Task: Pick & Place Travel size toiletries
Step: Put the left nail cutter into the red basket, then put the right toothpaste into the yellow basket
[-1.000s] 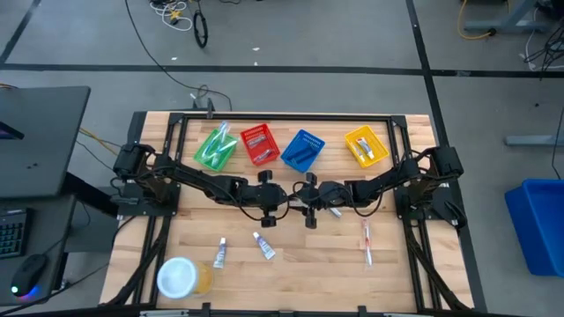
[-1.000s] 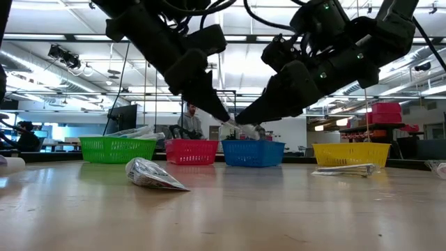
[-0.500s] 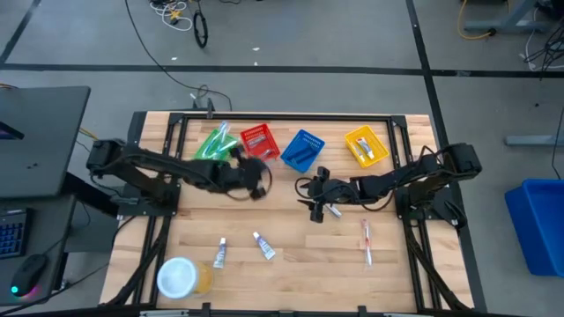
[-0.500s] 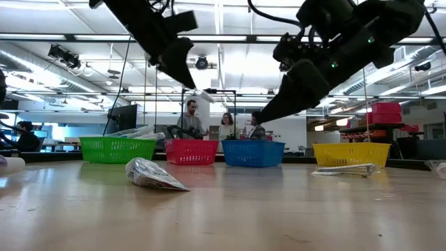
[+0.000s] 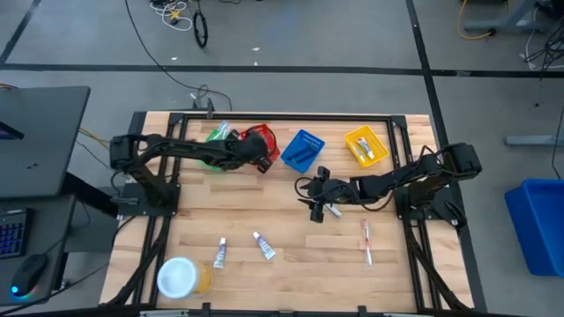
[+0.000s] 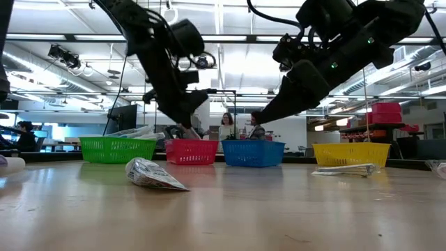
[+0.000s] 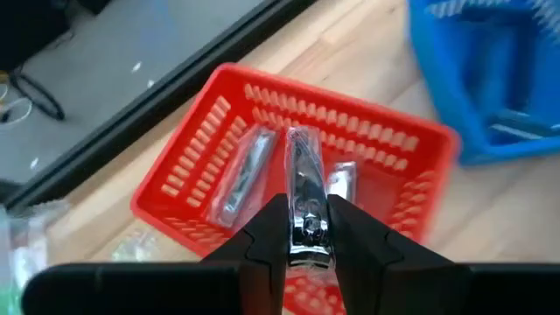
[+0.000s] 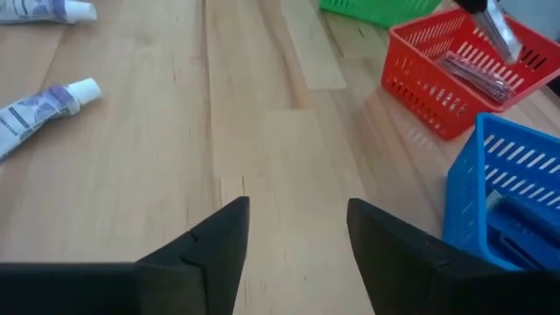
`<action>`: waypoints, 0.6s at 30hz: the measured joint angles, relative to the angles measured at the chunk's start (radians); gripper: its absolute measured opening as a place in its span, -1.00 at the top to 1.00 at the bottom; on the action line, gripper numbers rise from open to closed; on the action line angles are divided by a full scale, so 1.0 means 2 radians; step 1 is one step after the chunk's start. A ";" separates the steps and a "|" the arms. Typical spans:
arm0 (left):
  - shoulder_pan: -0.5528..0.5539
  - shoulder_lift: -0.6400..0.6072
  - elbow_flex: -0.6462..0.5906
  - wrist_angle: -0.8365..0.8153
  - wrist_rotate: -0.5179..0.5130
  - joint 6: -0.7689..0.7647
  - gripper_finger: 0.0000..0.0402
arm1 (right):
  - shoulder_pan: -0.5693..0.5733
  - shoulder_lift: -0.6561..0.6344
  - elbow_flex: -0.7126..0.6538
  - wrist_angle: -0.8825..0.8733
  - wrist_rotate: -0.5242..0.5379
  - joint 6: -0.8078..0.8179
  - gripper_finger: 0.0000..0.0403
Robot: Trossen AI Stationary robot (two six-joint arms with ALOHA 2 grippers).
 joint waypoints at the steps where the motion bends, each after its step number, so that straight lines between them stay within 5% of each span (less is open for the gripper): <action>1: 0.003 0.008 0.000 0.008 0.001 -0.006 0.60 | 0.000 0.000 0.000 0.000 0.000 0.000 0.00; 18: 0.025 0.043 0.000 0.029 0.066 -0.005 0.47 | 0.000 0.000 0.000 0.003 -0.004 0.015 0.06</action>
